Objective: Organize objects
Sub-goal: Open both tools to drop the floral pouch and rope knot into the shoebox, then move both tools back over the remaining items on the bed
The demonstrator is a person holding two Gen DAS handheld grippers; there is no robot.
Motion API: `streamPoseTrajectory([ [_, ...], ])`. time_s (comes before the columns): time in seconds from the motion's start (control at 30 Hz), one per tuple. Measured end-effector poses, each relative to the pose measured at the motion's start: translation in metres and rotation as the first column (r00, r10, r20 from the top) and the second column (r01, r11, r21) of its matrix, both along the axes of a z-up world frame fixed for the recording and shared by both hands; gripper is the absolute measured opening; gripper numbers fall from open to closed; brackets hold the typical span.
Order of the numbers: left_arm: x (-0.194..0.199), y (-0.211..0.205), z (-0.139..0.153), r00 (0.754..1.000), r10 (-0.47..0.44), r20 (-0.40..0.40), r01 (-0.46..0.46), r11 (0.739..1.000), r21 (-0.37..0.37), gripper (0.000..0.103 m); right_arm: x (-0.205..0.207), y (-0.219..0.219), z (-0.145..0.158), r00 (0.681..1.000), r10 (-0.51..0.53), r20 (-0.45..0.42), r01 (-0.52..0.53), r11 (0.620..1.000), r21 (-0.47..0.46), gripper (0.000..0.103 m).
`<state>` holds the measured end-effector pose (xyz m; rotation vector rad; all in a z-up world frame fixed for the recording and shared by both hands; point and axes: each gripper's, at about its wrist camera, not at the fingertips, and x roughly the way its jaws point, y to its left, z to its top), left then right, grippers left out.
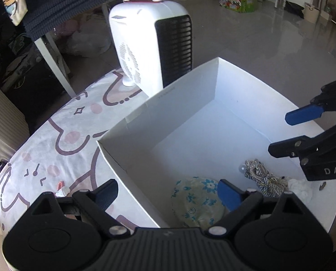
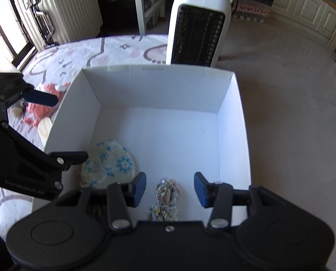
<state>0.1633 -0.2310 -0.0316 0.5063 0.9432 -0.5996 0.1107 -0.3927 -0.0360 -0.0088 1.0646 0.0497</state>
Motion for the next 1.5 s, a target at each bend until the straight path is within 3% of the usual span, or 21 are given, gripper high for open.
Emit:
streamPoseTrajectory([
  [0.3, 0.000, 0.033, 0.026, 0.990, 0.127, 0.054, -0.122, 0.989, -0.081, 0.094, 0.001, 0.012, 0.026, 0.993, -0.031, 0.110, 0.031, 1.000, 0.005, 0.059],
  [0.6, 0.000, 0.074, 0.048, 0.960, 0.259, 0.105, -0.240, 0.957, -0.164, 0.094, 0.010, 0.035, 0.050, 0.978, -0.036, 0.203, 0.034, 0.999, 0.017, 0.062],
  [0.9, 0.000, 0.122, 0.066, 0.915, 0.379, 0.134, -0.343, 0.910, -0.235, 0.095, 0.019, 0.069, 0.065, 0.961, -0.014, 0.277, 0.006, 1.000, 0.029, 0.070],
  [1.5, -0.002, 0.214, 0.077, 0.816, 0.556, 0.161, -0.507, 0.821, -0.262, 0.102, 0.037, 0.137, 0.076, 0.942, 0.052, 0.332, -0.069, 0.997, 0.039, 0.083],
])
